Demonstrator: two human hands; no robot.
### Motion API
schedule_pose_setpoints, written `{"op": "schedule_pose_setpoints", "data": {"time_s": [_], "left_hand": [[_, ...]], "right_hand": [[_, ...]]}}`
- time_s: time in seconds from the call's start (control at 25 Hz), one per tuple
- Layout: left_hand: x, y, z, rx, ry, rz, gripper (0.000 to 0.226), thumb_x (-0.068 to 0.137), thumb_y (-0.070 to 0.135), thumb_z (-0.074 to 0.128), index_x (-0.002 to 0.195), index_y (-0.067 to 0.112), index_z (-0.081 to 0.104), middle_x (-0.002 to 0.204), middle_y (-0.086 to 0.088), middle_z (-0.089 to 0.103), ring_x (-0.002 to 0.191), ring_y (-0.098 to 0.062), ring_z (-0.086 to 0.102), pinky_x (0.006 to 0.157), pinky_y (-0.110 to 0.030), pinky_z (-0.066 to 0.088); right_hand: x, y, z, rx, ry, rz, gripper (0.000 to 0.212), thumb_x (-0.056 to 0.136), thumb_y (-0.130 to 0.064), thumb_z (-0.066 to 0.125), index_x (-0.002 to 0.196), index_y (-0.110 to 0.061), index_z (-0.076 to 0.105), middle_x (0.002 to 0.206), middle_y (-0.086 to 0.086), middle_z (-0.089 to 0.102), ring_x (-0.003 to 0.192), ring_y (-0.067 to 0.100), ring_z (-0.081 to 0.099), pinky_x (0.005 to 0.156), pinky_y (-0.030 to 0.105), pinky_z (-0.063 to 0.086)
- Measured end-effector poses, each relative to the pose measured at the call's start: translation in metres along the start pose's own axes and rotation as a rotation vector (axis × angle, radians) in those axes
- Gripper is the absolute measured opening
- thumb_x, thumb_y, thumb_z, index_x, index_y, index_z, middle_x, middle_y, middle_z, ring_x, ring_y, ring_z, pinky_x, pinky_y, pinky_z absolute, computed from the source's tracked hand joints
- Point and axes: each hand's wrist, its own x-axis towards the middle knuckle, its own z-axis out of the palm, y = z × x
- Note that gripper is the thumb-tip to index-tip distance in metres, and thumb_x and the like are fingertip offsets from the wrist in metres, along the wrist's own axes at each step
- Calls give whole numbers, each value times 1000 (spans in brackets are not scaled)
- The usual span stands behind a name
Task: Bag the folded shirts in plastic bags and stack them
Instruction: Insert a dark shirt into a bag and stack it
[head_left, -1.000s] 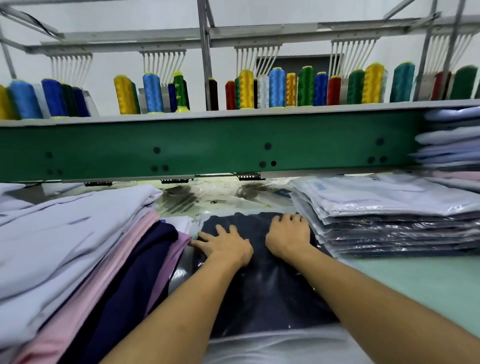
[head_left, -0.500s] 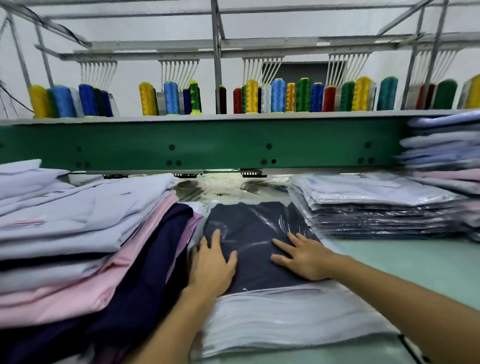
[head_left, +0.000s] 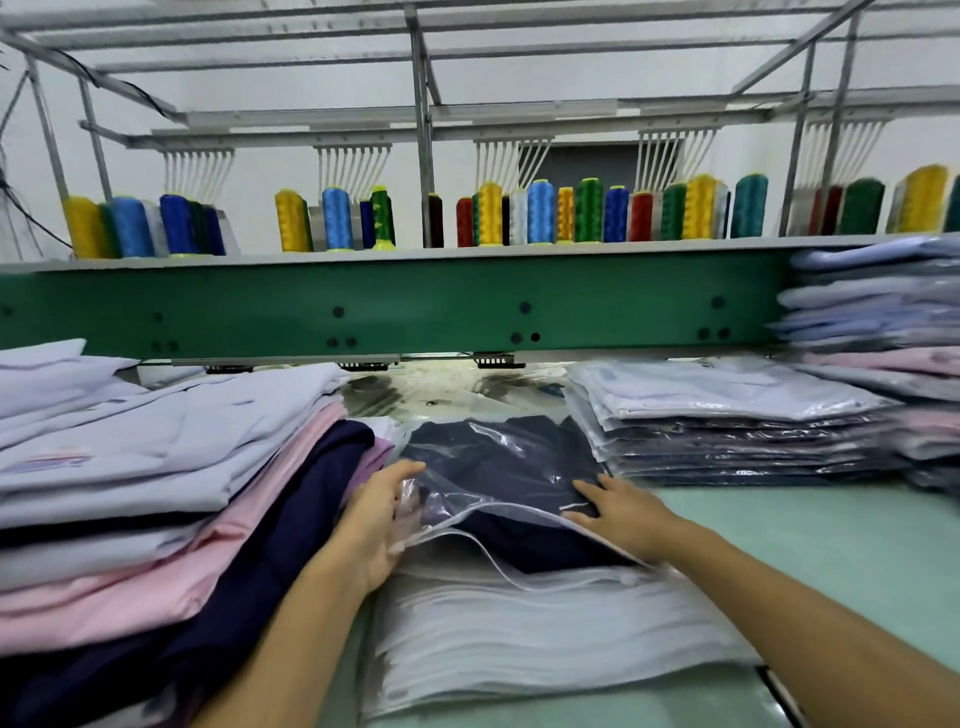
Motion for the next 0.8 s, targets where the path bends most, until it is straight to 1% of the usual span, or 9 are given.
{"op": "schedule_pose_setpoints", "data": {"time_s": [0.08,0.16,0.24,0.32,0.48,0.56,0.64,0.72,0.8], "left_hand": [[-4,0,2,-111,-122,-63,10,85,23,66,84,13,64,58,1,56,39,-10,45,36,-19,39],[-6,3,6,-202,-143,-76,11,85,19,64,79,16,55,53,6,41,34,-5,31,29,-15,29],[-6,5,9,-260,-129,-67,20,85,15,63,74,20,47,55,9,27,36,-2,24,29,-13,22],[-8,6,11,-293,-137,-49,24,85,13,63,72,20,44,57,9,24,37,-1,23,30,-12,23],[-11,4,14,-386,-139,-13,29,86,15,68,69,19,45,55,6,33,40,-3,35,35,-14,39],[-11,5,14,-407,-188,-4,33,81,17,73,62,21,46,56,7,35,41,-3,37,37,-14,40],[-10,5,15,-377,-204,20,31,76,15,76,60,20,49,57,7,36,41,-2,37,36,-13,39],[-8,3,16,-300,-195,66,27,79,11,74,68,17,50,58,5,41,42,-2,37,35,-13,34],[-8,0,18,-252,-215,107,26,85,7,70,75,15,48,60,3,45,43,-3,35,34,-13,28]], "right_hand": [[-3,-6,-8,290,23,-94,45,94,-42,64,137,-30,60,136,-3,59,127,18,57,108,39,46],[-11,-21,-12,560,19,-206,43,85,-22,72,126,-33,68,126,-15,67,113,3,64,102,31,51],[-18,-39,-14,646,25,-314,41,80,-22,72,117,-40,70,112,-21,71,102,-3,65,93,19,53],[-22,-54,-13,720,-6,-396,34,82,-20,73,110,-39,73,101,-18,72,92,-1,64,82,13,50],[-29,-69,-8,819,-79,-494,24,84,-16,77,104,-29,73,95,4,67,81,15,58,76,26,48],[-31,-79,-5,802,-52,-536,16,87,-19,74,101,-29,73,93,9,67,78,17,58,71,29,48],[-33,-91,-3,796,52,-553,6,90,-27,71,96,-27,73,85,5,69,73,19,60,67,37,51],[-34,-100,-1,801,211,-544,11,91,-34,68,89,-23,71,79,1,71,70,25,64,69,46,55],[-35,-104,-2,746,383,-525,20,92,-43,66,85,-24,68,75,-4,71,66,19,64,67,46,53]]}}
